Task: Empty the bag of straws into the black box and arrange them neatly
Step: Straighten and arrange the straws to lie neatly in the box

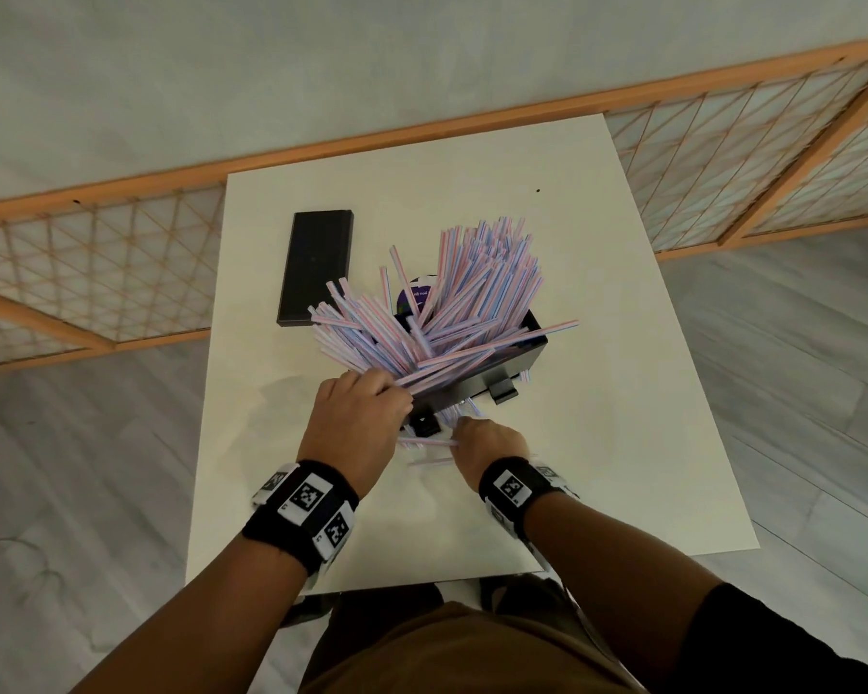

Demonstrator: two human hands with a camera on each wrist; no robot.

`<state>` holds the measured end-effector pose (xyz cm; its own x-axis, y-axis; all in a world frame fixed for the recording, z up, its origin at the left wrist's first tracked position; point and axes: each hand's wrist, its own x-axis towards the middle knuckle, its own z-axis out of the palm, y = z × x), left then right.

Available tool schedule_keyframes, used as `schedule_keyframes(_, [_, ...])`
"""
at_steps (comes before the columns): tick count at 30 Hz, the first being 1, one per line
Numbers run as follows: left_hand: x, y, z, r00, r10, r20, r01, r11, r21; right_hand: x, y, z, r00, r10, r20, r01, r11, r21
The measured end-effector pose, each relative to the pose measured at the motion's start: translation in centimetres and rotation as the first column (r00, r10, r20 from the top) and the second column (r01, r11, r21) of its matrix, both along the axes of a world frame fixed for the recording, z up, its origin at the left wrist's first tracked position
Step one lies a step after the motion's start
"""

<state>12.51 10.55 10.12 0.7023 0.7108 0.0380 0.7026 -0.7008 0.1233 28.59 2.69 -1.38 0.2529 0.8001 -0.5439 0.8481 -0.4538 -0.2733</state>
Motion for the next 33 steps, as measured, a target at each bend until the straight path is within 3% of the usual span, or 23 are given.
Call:
schedule_keyframes(13, [-0.3, -0.1, -0.7, 0.999, 0.007, 0.039, -0.007, 1.000, -0.010, 2.8, -5.9, 0.9, 0.971, 0.236, 0.037, -0.226, 0.957, -0.180])
schedule_keyframes(17, [-0.2, 0.0, -0.8, 0.997, -0.005, 0.072, 0.007, 1.000, -0.018, 4.2, -8.0, 2.1, 0.951, 0.309, -0.011, -0.303, 0.921, -0.245])
schedule_keyframes(22, [-0.2, -0.1, -0.9, 0.996, 0.017, 0.091, -0.005, 0.992, -0.124, 6.3, -10.7, 4.7, 0.884, 0.437, -0.163, -0.467, 0.826, -0.317])
schedule_keyframes(25, [-0.2, 0.4, -0.9, 0.985, 0.067, 0.160, -0.026, 0.969, -0.244, 7.7, -11.4, 7.1, 0.884, 0.435, -0.173, -0.467, 0.838, -0.282])
schedule_keyframes(30, [0.0, 0.6, 0.8, 0.906, 0.147, 0.396, 0.002, 0.936, -0.352, 9.5, -10.1, 12.3, 0.891, 0.437, -0.126, -0.451, 0.884, -0.123])
schedule_keyframes(33, [0.3, -0.3, 3.7, 0.776, 0.294, 0.558, -0.017, 0.894, -0.447, 10.2, -8.2, 15.8, 0.883, 0.466, -0.060, -0.469, 0.883, -0.033])
